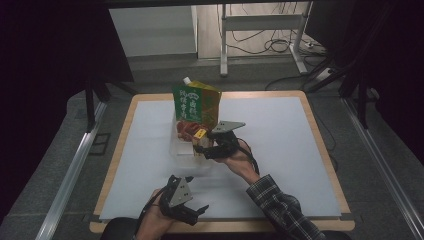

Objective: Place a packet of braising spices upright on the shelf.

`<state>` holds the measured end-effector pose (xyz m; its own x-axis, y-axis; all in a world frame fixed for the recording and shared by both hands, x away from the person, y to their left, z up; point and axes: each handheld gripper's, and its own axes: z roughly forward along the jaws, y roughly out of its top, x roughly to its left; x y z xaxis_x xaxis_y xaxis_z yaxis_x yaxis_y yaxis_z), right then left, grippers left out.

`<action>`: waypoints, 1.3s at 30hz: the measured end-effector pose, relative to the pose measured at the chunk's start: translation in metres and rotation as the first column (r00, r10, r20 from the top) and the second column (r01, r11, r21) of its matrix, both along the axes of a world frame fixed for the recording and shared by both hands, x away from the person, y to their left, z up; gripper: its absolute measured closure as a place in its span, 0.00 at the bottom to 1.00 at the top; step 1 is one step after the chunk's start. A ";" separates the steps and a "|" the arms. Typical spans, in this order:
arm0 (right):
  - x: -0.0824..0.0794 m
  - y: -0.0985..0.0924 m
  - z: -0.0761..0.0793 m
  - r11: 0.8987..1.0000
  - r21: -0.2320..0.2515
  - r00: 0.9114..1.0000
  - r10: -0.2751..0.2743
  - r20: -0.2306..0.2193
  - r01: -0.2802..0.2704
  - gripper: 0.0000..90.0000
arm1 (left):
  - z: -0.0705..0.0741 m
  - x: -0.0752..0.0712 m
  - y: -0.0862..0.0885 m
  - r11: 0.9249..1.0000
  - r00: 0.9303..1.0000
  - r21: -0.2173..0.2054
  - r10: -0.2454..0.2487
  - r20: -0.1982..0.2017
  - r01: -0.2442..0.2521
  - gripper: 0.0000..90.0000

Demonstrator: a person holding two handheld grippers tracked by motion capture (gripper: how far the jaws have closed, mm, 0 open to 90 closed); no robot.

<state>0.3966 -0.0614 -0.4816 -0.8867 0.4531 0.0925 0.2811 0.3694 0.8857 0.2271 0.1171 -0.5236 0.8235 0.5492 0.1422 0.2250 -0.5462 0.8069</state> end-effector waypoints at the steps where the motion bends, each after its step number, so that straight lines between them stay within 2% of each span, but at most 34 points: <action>1: 0.000 0.000 0.000 1.000 -0.004 1.000 0.000 0.000 0.000 0.36 | 0.000 0.000 0.000 1.000 1.000 0.001 -0.001 0.000 0.001 0.03; 8: -0.002 0.002 -0.006 0.999 -0.044 1.000 0.009 -0.019 -0.009 0.35 | 0.000 0.000 0.000 1.000 1.000 0.001 -0.001 0.001 0.001 0.03; 12: 0.001 0.003 -0.009 1.000 -0.023 0.999 0.011 -0.044 -0.012 0.32 | 0.001 0.000 0.001 1.000 1.000 -0.004 0.003 0.003 -0.003 0.03; 17: 0.002 0.005 -0.005 0.999 -0.050 0.999 0.006 -0.034 -0.007 0.27 | 0.001 0.000 0.002 1.000 1.000 -0.008 0.005 0.002 -0.005 0.03; 20: 0.003 0.005 -0.003 0.999 -0.047 0.999 0.013 -0.047 -0.015 0.25 | 0.001 0.000 0.001 1.000 1.000 -0.003 0.003 0.003 -0.003 0.03; 24: 0.001 0.005 0.000 0.998 -0.066 1.000 0.011 -0.028 -0.013 0.23 | 0.001 0.000 0.001 1.000 1.000 -0.002 0.001 0.003 -0.001 0.03; 34: -0.002 0.004 0.008 0.994 -0.096 0.998 0.059 -0.012 -0.060 0.15 | 0.001 0.000 0.001 1.000 1.000 -0.003 0.003 0.003 -0.003 0.03; 39: -0.002 0.002 0.012 0.994 -0.094 0.998 0.060 -0.012 -0.061 0.12 | 0.001 0.000 0.001 1.000 1.000 -0.002 0.004 0.004 -0.004 0.03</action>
<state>0.3944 -0.0599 -0.4699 -0.9120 0.4058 0.0600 0.2635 0.4674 0.8439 0.2272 0.1182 -0.5229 0.8206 0.5531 0.1439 0.2243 -0.5433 0.8090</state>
